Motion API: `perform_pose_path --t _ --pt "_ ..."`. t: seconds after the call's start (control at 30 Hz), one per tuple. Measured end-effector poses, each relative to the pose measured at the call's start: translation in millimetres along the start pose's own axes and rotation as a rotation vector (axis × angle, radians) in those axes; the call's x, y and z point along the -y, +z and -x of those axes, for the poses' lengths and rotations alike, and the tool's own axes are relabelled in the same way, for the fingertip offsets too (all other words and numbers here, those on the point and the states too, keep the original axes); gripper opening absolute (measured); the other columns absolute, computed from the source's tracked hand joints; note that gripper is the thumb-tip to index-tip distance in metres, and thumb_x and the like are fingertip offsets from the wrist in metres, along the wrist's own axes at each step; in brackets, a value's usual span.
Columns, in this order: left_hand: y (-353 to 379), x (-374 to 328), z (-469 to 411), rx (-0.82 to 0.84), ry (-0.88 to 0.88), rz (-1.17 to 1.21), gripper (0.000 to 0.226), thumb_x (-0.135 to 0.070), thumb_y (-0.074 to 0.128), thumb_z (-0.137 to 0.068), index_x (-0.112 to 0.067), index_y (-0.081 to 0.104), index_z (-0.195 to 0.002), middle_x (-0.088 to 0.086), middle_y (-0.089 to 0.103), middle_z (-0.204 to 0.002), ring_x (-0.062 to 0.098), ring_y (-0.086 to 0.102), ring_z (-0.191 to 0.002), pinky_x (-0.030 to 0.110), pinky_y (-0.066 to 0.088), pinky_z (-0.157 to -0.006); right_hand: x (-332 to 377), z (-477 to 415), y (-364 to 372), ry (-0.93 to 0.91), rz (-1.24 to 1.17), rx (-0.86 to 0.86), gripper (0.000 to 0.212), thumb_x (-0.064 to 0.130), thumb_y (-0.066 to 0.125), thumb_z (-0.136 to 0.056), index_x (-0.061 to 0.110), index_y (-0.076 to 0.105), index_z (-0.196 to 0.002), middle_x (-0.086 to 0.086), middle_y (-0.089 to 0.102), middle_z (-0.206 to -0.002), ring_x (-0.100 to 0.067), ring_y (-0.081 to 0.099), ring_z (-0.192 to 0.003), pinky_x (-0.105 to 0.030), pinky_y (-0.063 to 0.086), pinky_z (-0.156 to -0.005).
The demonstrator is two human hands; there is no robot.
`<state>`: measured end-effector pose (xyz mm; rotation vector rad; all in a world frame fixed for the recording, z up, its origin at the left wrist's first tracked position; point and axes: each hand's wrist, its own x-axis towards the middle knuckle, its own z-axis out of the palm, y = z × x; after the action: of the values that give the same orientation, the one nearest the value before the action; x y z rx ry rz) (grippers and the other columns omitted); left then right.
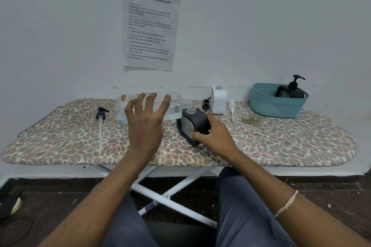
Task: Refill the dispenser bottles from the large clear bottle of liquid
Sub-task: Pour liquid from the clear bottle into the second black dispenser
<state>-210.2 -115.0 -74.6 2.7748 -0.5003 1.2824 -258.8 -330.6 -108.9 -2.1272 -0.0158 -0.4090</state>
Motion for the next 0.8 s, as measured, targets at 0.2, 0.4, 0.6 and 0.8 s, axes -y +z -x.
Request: perform_pose_path --t 0.2,0.4,0.6,0.8 --pt "-0.2 -0.3 -0.1 -0.001 -0.002 0.001 0.083 0.013 0.059 -0.069 -0.024 0.058 -0.144 0.014 0.059 -0.140 0.041 0.049 -0.134 0.055 0.029 -0.107 0.1 0.2 -0.3 -0.003 -0.003 -0.002 0.047 0.025 0.080 -0.088 0.024 0.058 -0.129 0.016 0.068 -0.105 0.009 0.062 -0.087 -0.004 0.044 -0.065" --pt "-1.0 -0.1 0.0 -0.003 0.000 0.001 0.083 0.013 0.057 -0.069 -0.023 0.058 -0.144 0.014 0.059 -0.140 0.042 0.050 -0.134 0.055 0.029 -0.107 0.9 0.6 -0.5 -0.002 0.004 -0.001 0.048 0.024 0.080 -0.088 0.025 0.056 -0.129 0.018 0.066 -0.103 0.017 0.059 -0.086 -0.003 0.044 -0.065" --pt "-0.6 -0.2 -0.4 -0.002 0.004 -0.001 0.084 0.013 0.060 -0.068 -0.023 0.059 -0.143 0.015 0.060 -0.139 0.042 0.050 -0.134 0.055 0.028 -0.108 1.5 0.7 -0.6 -0.006 0.013 -0.007 0.045 0.024 0.080 -0.087 0.025 0.057 -0.126 0.019 0.066 -0.101 0.016 0.059 -0.084 -0.004 0.044 -0.065" --pt "-0.7 -0.4 -0.6 0.005 0.005 -0.001 0.084 0.013 0.061 -0.067 -0.023 0.059 -0.143 0.014 0.060 -0.139 0.042 0.050 -0.134 0.055 0.028 -0.108 2.2 1.9 -0.6 -0.004 0.010 -0.004 0.047 0.025 0.080 -0.087 0.027 0.056 -0.128 0.022 0.065 -0.102 0.012 0.060 -0.086 -0.004 0.044 -0.065"
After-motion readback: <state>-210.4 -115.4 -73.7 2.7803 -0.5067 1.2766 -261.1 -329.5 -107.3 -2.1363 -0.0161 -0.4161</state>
